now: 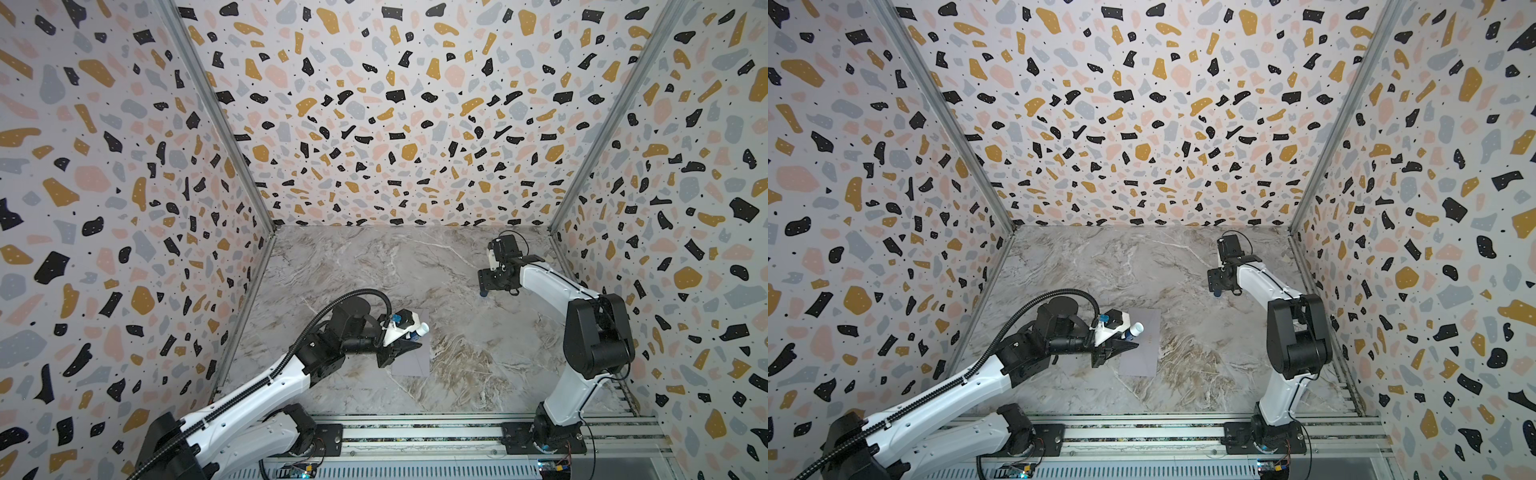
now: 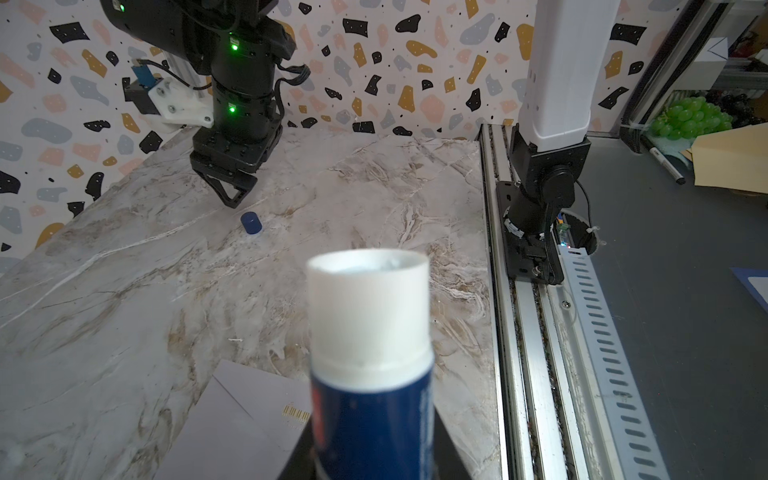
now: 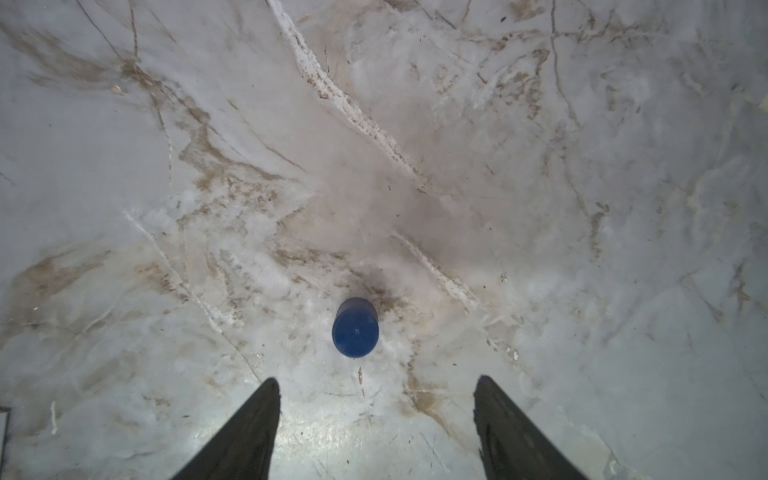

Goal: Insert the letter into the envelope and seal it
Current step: 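Lower the right gripper and close it on the dark-blue cap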

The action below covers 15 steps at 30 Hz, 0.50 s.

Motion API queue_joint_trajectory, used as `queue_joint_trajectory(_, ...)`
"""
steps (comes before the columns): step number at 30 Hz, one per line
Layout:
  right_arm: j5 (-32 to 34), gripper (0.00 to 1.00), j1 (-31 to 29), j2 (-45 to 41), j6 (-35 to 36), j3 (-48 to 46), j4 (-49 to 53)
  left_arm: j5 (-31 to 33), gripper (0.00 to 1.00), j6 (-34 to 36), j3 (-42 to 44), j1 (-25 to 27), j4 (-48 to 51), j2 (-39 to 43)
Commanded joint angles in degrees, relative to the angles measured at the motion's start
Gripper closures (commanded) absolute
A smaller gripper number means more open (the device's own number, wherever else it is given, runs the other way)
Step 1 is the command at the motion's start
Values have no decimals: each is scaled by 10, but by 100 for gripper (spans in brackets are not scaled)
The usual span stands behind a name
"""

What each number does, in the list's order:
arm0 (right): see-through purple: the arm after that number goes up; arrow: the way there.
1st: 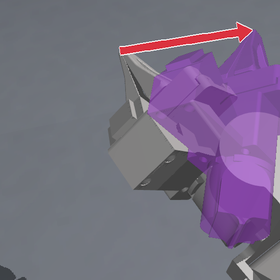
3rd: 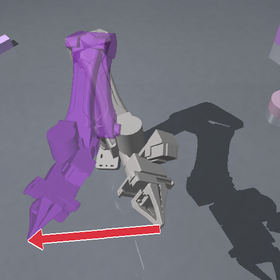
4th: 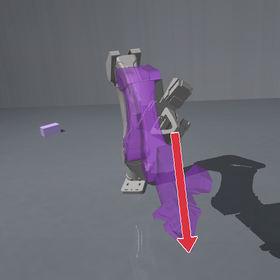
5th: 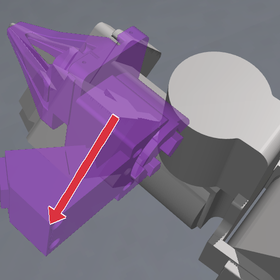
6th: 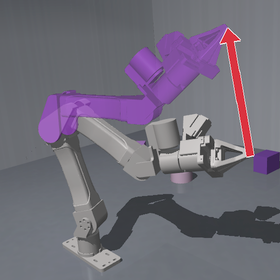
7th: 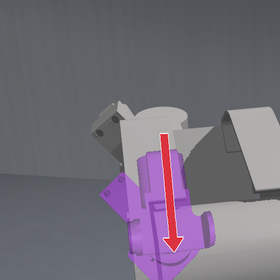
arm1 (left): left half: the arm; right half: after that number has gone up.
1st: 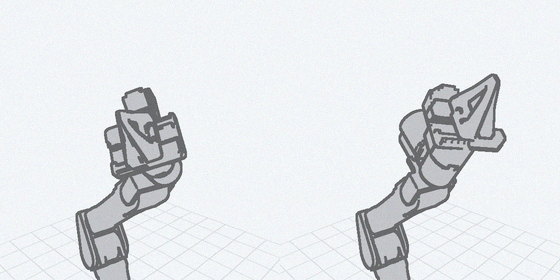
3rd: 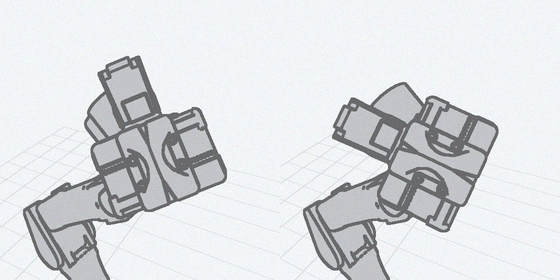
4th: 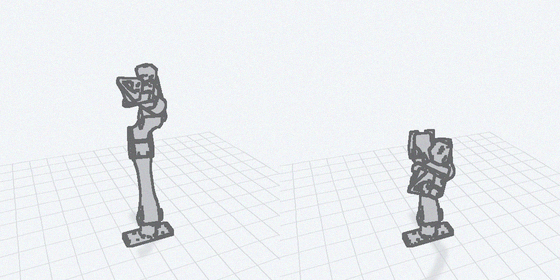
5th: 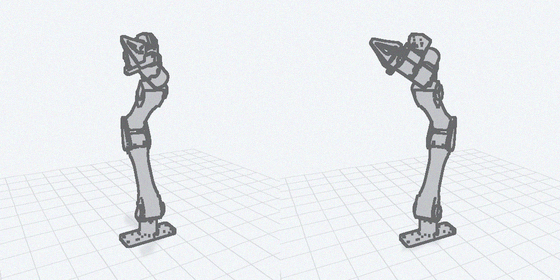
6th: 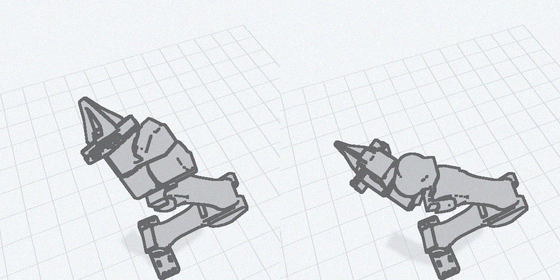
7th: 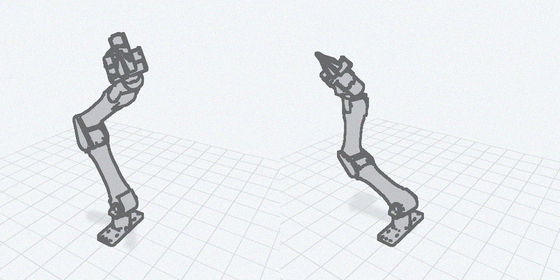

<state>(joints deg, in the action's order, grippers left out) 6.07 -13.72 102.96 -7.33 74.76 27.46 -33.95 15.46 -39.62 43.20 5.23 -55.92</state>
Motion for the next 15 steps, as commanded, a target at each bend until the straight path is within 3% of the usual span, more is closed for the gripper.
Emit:
queue_joint_trajectory(1,31,30,-15,11,5,24,22,1,97,5,3,0,-12,-1)
queue_joint_trajectory(15,30,46,-16,58,0,32,5,-1,96,5,2,0,-8,-5)
